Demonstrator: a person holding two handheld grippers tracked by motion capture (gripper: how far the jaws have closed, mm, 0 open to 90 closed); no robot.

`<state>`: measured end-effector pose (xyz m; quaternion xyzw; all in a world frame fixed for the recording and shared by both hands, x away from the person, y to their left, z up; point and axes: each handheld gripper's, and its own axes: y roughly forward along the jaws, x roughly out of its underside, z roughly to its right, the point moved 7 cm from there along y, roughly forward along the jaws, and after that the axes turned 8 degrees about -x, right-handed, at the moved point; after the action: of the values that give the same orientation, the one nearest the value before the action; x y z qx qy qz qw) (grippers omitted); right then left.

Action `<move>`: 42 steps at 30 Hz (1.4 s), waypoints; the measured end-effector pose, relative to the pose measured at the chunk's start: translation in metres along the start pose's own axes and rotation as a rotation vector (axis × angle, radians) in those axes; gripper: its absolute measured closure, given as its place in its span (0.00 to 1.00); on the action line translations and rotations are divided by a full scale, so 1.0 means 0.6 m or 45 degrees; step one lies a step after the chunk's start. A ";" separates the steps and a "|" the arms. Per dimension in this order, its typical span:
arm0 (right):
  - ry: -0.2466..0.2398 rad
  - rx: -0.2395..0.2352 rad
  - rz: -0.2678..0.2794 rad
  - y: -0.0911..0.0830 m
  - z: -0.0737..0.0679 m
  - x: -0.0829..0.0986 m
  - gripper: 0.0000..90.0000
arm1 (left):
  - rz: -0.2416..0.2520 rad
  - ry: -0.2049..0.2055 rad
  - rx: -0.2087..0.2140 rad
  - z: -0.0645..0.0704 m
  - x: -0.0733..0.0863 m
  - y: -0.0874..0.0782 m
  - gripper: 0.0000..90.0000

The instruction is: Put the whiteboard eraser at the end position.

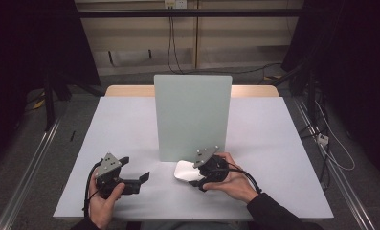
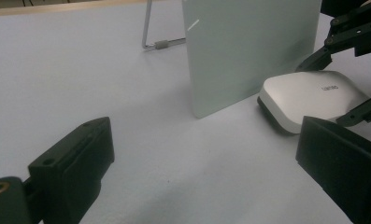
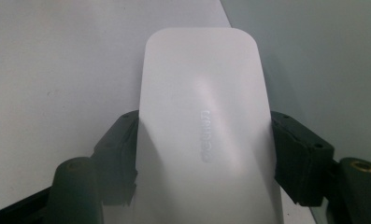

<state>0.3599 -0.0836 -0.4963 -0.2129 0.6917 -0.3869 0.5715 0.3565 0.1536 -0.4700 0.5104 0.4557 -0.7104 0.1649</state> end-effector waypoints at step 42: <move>0.107 0.005 0.096 -0.002 0.004 -0.001 0.14 | -0.003 0.004 -0.002 0.001 0.000 0.002 0.05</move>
<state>0.3622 -0.0843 -0.4951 -0.1691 0.7218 -0.3749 0.5566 0.3569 0.1527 -0.4706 0.5108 0.4570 -0.7095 0.1638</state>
